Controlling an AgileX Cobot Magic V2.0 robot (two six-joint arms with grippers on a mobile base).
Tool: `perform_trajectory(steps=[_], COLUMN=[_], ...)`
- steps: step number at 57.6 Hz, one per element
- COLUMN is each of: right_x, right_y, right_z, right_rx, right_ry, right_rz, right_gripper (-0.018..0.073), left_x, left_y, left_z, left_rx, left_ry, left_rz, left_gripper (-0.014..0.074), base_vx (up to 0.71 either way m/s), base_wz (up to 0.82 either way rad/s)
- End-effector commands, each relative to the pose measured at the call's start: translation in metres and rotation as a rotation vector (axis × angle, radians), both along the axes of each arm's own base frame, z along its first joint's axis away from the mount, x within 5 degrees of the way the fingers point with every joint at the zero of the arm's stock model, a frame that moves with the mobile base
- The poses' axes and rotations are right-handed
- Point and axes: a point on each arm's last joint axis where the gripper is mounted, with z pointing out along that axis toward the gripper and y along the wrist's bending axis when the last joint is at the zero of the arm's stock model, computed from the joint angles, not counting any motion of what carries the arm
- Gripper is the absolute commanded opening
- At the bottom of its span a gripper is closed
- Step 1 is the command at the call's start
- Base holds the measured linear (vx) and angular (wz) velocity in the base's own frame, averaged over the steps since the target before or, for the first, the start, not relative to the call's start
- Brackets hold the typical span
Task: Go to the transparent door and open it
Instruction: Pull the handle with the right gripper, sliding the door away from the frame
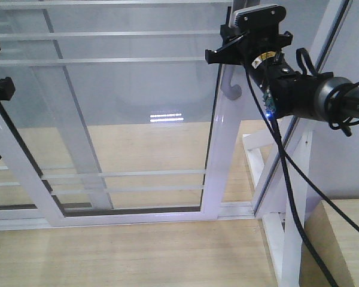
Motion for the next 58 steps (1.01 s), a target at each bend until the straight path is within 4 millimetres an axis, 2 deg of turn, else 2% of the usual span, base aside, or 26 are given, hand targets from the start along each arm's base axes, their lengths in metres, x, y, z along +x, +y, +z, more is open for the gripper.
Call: perform_trajectory(steps=[1,16,41,50,58], right_x=[-0.018,-0.034,-0.075,-0.092,-0.105], right_y=[0.017,0.050,0.089,0.094,0.083], right_z=[0.047,0.047,0.070,0.086,0.112], right_rx=[0.013,0.001,-0.059,-0.075,-0.063], right_ry=[-0.179,-0.128,-0.046,-0.017,-0.008], right_rz=[0.070,0.157,0.300,0.337,0.329], right_gripper=[0.0095,0.0100,0.0102,0.0102,0.0102], left_x=[-0.002,-0.002,-0.002,-0.001,-0.001], left_y=[0.004,0.004,0.004,0.004,0.002], left_z=[0.021,0.021,0.020,0.019,0.016], left_rx=[-0.015,-0.015,-0.016,-0.035,-0.033], left_ry=[-0.116,-0.115,-0.111,-0.092,-0.064], left_rz=[0.034,0.033,0.033,0.033,0.017], left_gripper=[0.0503,0.0503,0.0503,0.0503,0.0503], base_vx=[0.00,0.00,0.00,-0.01,0.00], base_wz=[0.00,0.00,0.00,-0.01,0.00])
